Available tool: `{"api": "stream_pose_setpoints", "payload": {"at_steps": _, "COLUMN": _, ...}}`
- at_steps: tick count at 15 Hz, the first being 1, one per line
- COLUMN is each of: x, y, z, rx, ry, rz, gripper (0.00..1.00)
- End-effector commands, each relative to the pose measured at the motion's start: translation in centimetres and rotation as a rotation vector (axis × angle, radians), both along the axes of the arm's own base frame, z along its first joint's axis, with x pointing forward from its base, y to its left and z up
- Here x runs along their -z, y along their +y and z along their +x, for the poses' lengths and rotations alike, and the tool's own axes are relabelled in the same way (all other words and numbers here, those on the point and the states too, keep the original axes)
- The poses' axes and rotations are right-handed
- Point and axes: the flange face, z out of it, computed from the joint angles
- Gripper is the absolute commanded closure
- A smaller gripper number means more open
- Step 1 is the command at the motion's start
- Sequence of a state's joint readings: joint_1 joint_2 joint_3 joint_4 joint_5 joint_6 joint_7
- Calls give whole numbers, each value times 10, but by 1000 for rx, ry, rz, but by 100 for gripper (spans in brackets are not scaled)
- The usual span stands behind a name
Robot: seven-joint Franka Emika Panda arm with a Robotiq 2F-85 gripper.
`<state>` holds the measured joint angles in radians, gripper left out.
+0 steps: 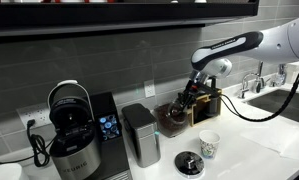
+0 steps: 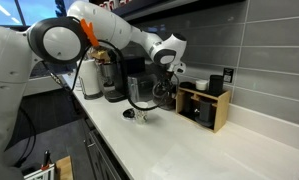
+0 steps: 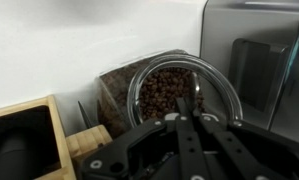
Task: Pick up the spoon and use to it to move a spoon of coffee from the coffee jar and put it in the styrofoam cup
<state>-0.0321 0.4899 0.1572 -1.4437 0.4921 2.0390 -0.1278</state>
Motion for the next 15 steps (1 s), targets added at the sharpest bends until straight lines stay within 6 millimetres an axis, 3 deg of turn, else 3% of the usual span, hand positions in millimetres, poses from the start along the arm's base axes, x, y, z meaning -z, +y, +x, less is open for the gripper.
{"api": "stream_pose_setpoints", "payload": {"at_steps": 1, "x": -5, "y": -10, "z": -19, "rx": -70, "ry": 32, "rz": 67, "gripper": 99}}
{"api": "stream_pose_setpoints", "payload": {"at_steps": 9, "x": -18, "y": -32, "z": -64, "rx": -180, "ry": 45, "rz": 117, "gripper": 99}}
{"api": "stream_pose_setpoints", "payload": {"at_steps": 15, "x": -12, "y": -56, "z": -112, "rx": -265, "ry": 13, "rz": 124, "gripper": 99}}
